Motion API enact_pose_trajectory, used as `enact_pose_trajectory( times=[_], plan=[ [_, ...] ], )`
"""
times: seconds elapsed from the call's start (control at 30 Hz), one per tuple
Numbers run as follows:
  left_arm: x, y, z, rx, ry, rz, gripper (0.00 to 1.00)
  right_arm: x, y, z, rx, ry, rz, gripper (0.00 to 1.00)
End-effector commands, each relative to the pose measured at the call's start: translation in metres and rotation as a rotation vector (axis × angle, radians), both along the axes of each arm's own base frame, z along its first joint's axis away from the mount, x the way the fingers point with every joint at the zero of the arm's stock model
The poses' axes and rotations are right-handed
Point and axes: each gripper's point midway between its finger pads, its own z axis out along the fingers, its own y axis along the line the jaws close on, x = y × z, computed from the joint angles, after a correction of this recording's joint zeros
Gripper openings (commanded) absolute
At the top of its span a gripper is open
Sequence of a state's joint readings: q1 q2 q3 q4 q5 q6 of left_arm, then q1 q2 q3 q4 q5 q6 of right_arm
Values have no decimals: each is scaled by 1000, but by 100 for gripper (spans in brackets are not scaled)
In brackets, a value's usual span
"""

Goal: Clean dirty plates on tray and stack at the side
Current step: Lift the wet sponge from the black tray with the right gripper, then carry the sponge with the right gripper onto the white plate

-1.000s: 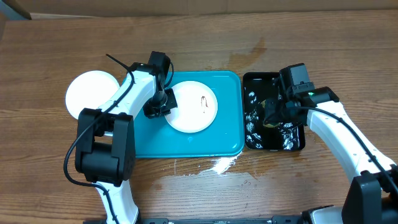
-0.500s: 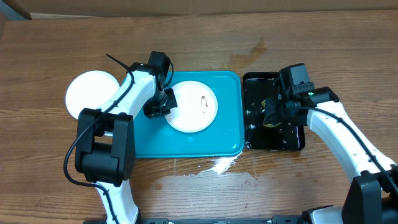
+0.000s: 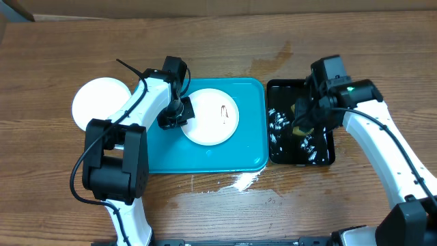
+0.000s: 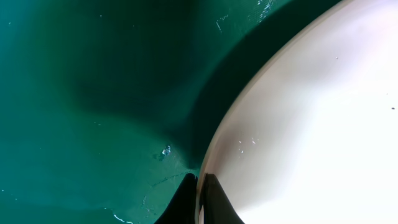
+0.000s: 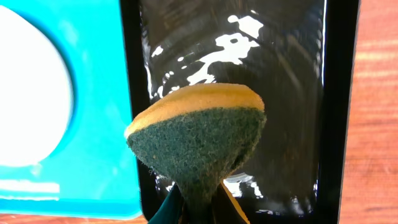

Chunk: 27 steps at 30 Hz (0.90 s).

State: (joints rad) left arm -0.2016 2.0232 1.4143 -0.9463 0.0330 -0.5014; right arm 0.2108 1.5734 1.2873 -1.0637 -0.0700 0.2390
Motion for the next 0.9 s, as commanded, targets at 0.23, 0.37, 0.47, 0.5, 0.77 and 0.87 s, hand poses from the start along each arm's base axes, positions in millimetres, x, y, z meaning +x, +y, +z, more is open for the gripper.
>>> enact_pose_trajectory(
  times=[0.23,0.37,0.47,0.5,0.77,0.87],
  plan=[
    [7,0,12,6,-42,-10,4,7,-9,12,-40,-42,-39,4],
    [7,0,12,7,-41,-10,4,8,8,14,46,-44,-6,4],
    [7,0,12,6,-42,-9,4,11,39,22,165,-73,81,4],
    [8,0,12,6,-43,-9,4,13,52,27,200,-98,137,4],
    [5,0,12,8,-34,-10,4,17,117,31,184,-222,339,4],
    [5,-1,12,0,-34,-49,4,14,132,16,124,-223,396,4]
  ],
)
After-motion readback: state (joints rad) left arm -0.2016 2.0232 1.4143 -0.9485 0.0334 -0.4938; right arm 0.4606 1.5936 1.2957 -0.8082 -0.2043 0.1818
